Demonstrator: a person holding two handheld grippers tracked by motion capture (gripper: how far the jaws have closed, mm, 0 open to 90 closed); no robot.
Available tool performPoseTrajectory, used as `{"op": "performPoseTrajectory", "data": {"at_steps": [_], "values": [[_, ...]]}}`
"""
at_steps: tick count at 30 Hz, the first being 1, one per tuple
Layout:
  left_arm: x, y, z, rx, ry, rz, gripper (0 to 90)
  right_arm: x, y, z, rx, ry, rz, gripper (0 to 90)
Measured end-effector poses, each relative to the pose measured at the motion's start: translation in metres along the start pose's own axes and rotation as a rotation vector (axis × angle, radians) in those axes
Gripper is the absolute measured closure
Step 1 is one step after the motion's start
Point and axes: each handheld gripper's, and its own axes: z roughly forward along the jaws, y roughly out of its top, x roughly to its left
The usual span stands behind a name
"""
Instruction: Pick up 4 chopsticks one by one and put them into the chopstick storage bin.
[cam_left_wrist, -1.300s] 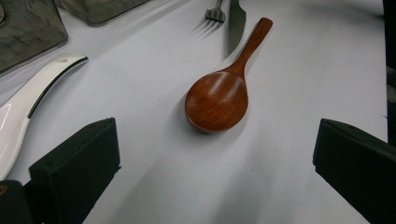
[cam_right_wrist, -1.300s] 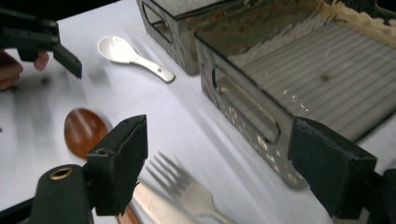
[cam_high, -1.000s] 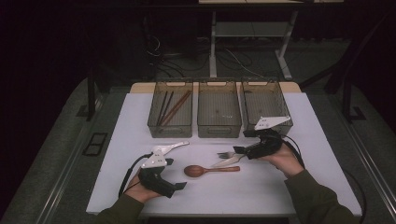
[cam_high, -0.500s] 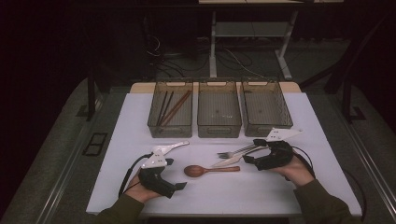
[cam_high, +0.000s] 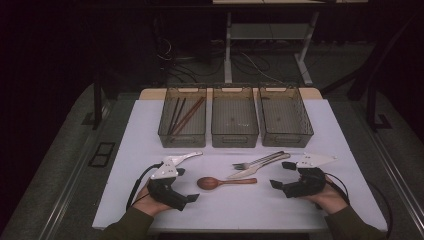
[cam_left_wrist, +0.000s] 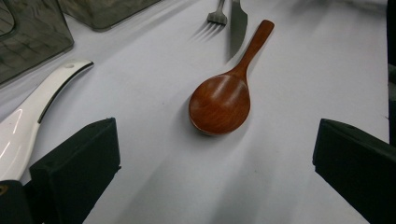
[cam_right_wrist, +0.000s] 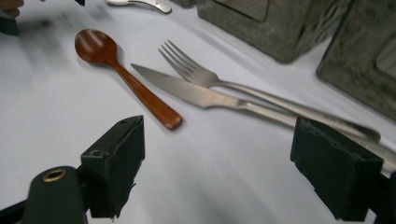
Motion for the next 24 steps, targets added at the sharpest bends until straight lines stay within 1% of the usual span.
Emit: {"op": "performPoseTrajectory", "data": {"at_steps": [2, 4, 6, 8, 10, 13, 15, 18, 19, 22, 24], "values": [[0.001, 0.001, -0.001, -0.001, 0.003, 0.003, 0.0, 0.0, -0.006, -0.002, -0.001, -0.002, 0.016, 15.9], [0.002, 0.002, -0.002, -0.006, 0.007, -0.003, 0.0, 0.001, -0.011, -0.004, 0.005, -0.021, 0.021, 15.9], [0.004, 0.003, -0.003, -0.01, 0.008, -0.007, 0.0, 0.001, -0.016, -0.006, 0.006, -0.032, 0.021, 15.9], [0.005, 0.005, -0.004, -0.006, 0.009, -0.008, 0.6, 0.0, -0.022, -0.008, 0.011, -0.039, 0.031, 15.9], [0.007, 0.007, -0.005, -0.003, 0.017, 0.001, 1.2, -0.001, -0.026, -0.009, 0.015, -0.044, 0.039, 15.9], [0.011, 0.012, -0.007, 0.004, 0.032, -0.006, 3.9, -0.001, -0.028, -0.01, 0.018, -0.035, 0.046, 15.9], [0.017, 0.016, -0.009, -0.001, 0.045, -0.008, 7.8, -0.001, -0.027, -0.01, 0.014, -0.036, 0.044, 15.9], [0.025, 0.023, -0.012, 0.01, 0.058, -0.003, 15.1, 0.001, -0.027, -0.009, 0.017, -0.032, 0.035, 15.8], [0.03, 0.026, -0.014, 0.015, 0.064, -0.002, 17.0, 0.001, -0.027, -0.009, 0.022, -0.031, 0.035, 15.8], [0.042, 0.033, -0.016, 0.011, 0.064, -0.003, 27.6, 0.001, -0.027, -0.009, 0.024, -0.034, 0.031, 15.8], [0.051, 0.036, -0.016, 0.013, 0.069, -0.011, 34.5, 0.001, -0.027, -0.009, 0.018, -0.032, 0.036, 15.7]]}}
